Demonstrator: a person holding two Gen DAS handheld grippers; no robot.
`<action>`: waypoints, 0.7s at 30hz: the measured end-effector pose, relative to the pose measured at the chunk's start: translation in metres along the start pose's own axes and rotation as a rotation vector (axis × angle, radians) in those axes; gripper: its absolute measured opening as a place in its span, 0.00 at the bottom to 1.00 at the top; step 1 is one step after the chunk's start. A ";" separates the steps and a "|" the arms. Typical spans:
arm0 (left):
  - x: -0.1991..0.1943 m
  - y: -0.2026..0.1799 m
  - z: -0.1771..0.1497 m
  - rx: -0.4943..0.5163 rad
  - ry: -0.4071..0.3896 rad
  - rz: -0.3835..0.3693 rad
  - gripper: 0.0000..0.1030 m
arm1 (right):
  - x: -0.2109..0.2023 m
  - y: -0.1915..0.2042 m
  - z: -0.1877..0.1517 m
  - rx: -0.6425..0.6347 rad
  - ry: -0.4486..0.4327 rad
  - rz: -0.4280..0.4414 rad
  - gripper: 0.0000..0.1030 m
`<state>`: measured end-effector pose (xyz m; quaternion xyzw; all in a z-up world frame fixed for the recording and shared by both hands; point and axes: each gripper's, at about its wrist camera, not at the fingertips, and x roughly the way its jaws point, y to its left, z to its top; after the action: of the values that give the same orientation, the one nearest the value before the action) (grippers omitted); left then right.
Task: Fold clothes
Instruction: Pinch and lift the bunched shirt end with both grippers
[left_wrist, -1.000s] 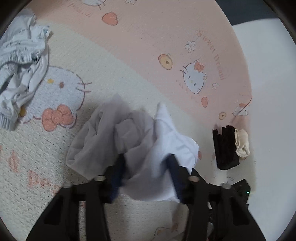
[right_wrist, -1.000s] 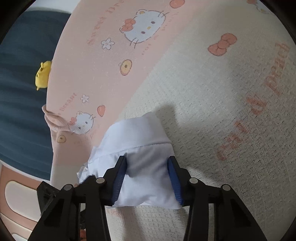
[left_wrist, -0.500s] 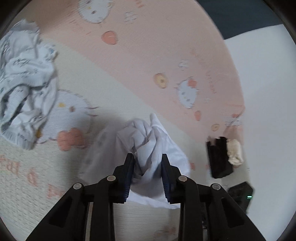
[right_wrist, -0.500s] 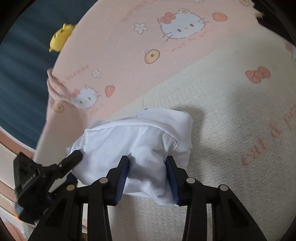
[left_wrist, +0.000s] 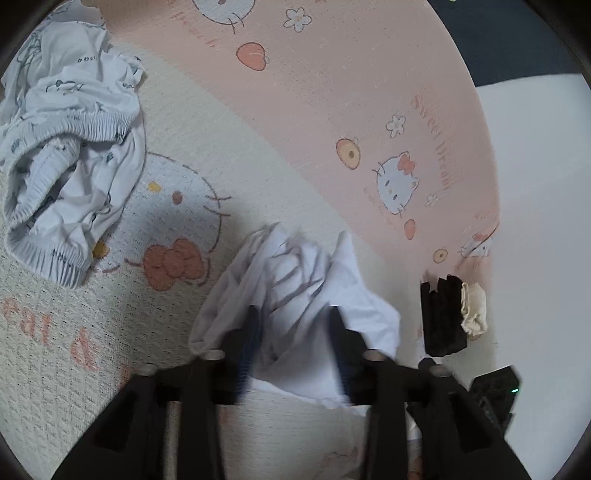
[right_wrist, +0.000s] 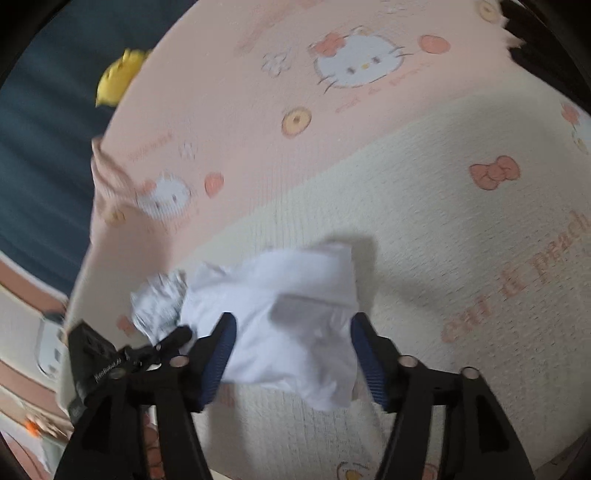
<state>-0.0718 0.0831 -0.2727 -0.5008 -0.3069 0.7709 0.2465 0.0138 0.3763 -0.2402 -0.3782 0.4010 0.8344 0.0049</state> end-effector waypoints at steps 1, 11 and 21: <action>-0.004 -0.003 0.002 -0.003 -0.011 -0.003 0.66 | -0.001 -0.008 0.002 0.041 -0.010 0.019 0.64; 0.014 -0.030 0.016 0.063 -0.014 -0.022 0.69 | 0.024 -0.047 0.005 0.282 -0.010 0.126 0.64; 0.060 -0.041 0.007 0.170 0.069 0.119 0.69 | 0.040 -0.035 0.006 0.200 -0.018 0.076 0.42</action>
<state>-0.0974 0.1508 -0.2784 -0.5218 -0.2015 0.7896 0.2522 -0.0074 0.3926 -0.2865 -0.3529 0.4960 0.7932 0.0146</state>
